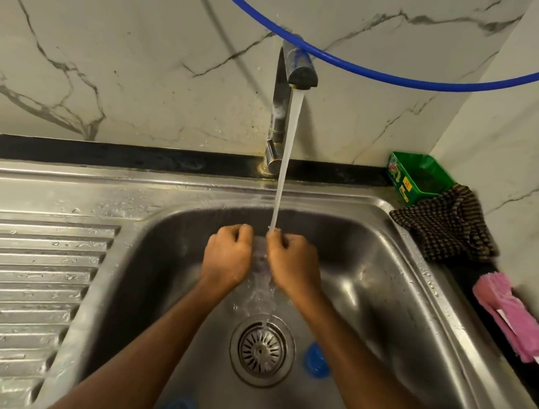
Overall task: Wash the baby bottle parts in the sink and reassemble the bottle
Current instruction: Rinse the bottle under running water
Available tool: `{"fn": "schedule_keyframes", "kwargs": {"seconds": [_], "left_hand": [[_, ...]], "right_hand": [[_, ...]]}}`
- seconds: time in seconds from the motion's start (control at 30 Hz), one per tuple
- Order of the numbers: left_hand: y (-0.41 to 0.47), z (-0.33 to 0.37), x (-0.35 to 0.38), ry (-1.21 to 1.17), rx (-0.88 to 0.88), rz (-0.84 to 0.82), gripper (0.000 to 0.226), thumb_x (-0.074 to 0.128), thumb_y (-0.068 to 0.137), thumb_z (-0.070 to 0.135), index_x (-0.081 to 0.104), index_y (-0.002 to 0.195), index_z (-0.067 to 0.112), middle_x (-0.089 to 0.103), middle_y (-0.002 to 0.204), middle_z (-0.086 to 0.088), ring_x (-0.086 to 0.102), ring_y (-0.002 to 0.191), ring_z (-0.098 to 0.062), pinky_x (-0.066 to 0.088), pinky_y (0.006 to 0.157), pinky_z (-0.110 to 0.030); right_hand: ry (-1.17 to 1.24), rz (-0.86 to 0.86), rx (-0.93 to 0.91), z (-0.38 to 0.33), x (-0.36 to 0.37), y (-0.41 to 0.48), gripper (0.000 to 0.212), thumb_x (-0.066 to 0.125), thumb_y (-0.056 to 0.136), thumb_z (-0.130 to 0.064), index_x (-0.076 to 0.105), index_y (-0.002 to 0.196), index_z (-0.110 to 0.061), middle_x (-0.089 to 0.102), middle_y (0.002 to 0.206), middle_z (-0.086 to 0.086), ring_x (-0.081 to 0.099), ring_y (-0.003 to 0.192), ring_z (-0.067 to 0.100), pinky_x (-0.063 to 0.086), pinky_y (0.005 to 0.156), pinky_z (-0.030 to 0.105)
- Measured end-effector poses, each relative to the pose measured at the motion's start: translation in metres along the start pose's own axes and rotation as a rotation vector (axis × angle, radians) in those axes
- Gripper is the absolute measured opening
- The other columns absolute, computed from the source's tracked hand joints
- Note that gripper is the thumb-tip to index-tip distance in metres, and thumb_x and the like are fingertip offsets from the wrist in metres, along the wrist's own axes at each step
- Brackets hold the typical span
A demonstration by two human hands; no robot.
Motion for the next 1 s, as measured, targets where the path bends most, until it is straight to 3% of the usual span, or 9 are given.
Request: {"fn": "schedule_keyframes", "kwargs": {"seconds": [0.1,0.23,0.3,0.43,0.5,0.57,0.63,0.8,1.0], "left_hand": [[0.001,-0.001,0.002,-0.162,-0.147,-0.008,0.045,0.033,0.095,0.035,0.058,0.074,0.004,0.058,0.065,-0.013,0.053,0.052,-0.024,0.046,0.047,-0.035],[-0.005,0.019,-0.007,0.121,0.551,0.027,0.039,0.037,0.093,0.031,0.053,0.066,0.008,0.052,0.055,-0.002,0.049,0.048,-0.021,0.042,0.046,-0.041],[-0.005,0.022,-0.008,0.147,0.652,0.028,0.036,0.037,0.094,0.028,0.052,0.068,0.009,0.050,0.056,0.000,0.048,0.048,-0.019,0.041,0.046,-0.039],[0.002,0.016,0.000,-0.134,0.194,-0.156,0.034,0.037,0.101,0.028,0.060,0.086,0.008,0.064,0.069,-0.011,0.062,0.058,-0.029,0.051,0.052,-0.038],[0.000,0.012,0.005,-0.207,-0.211,-0.351,0.041,0.029,0.103,0.037,0.060,0.094,0.011,0.067,0.065,-0.011,0.058,0.049,-0.025,0.047,0.046,-0.031],[0.000,0.009,0.007,-0.206,-0.328,-0.376,0.049,0.025,0.102,0.040,0.060,0.089,0.009,0.062,0.058,-0.010,0.048,0.040,-0.015,0.037,0.039,-0.024],[0.005,0.009,0.005,-0.148,-0.166,-0.220,0.049,0.030,0.100,0.039,0.061,0.080,0.007,0.060,0.061,-0.011,0.051,0.044,-0.018,0.042,0.042,-0.028],[-0.004,0.019,-0.003,0.171,0.349,0.047,0.037,0.037,0.096,0.036,0.051,0.067,0.018,0.052,0.055,0.003,0.048,0.049,-0.013,0.042,0.048,-0.034],[-0.010,0.017,0.003,0.015,0.137,0.189,0.039,0.037,0.097,0.026,0.052,0.063,0.015,0.053,0.055,0.001,0.049,0.052,-0.012,0.041,0.054,-0.035]], "right_hand": [[-0.159,0.205,-0.355,-0.010,0.000,-0.006,0.032,0.041,0.092,-0.044,0.055,0.074,-0.021,0.059,0.066,-0.003,0.055,0.057,0.011,0.044,0.051,0.029],[0.285,-0.198,0.277,0.001,-0.007,0.002,0.042,0.038,0.096,-0.032,0.059,0.067,-0.011,0.054,0.051,0.006,0.046,0.036,0.013,0.037,0.040,0.023],[0.287,-0.191,0.313,-0.001,-0.008,0.001,0.043,0.039,0.097,-0.030,0.058,0.063,-0.011,0.052,0.050,0.004,0.045,0.036,0.013,0.033,0.039,0.019],[-0.046,0.252,-0.293,-0.006,-0.015,-0.003,0.039,0.041,0.097,-0.028,0.053,0.061,-0.019,0.051,0.054,-0.005,0.047,0.046,0.010,0.036,0.046,0.023],[-0.137,0.290,-0.564,-0.005,-0.015,-0.006,0.032,0.042,0.096,-0.036,0.059,0.079,-0.014,0.060,0.072,-0.001,0.056,0.059,0.012,0.044,0.052,0.023],[-0.167,0.264,-0.654,0.000,-0.010,-0.004,0.037,0.041,0.096,-0.042,0.061,0.093,-0.011,0.064,0.086,0.004,0.061,0.071,0.016,0.051,0.059,0.027],[-0.148,0.239,-0.506,-0.001,-0.005,-0.004,0.034,0.043,0.094,-0.040,0.063,0.089,-0.013,0.066,0.082,0.003,0.062,0.068,0.015,0.052,0.058,0.032],[0.382,-0.269,0.589,0.011,-0.004,-0.004,0.043,0.036,0.095,-0.045,0.061,0.077,-0.015,0.057,0.062,0.005,0.046,0.052,0.013,0.034,0.050,0.022],[-0.122,0.258,-0.274,-0.008,-0.007,-0.010,0.029,0.045,0.095,-0.036,0.060,0.076,-0.020,0.059,0.066,-0.004,0.052,0.056,0.008,0.040,0.051,0.025]]}}
Point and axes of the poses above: each hand's wrist, its own y-axis towards the middle knuckle, its own x-axis out of the palm, z = x × y, the point moved 4 cm from there along y, towards the middle knuckle
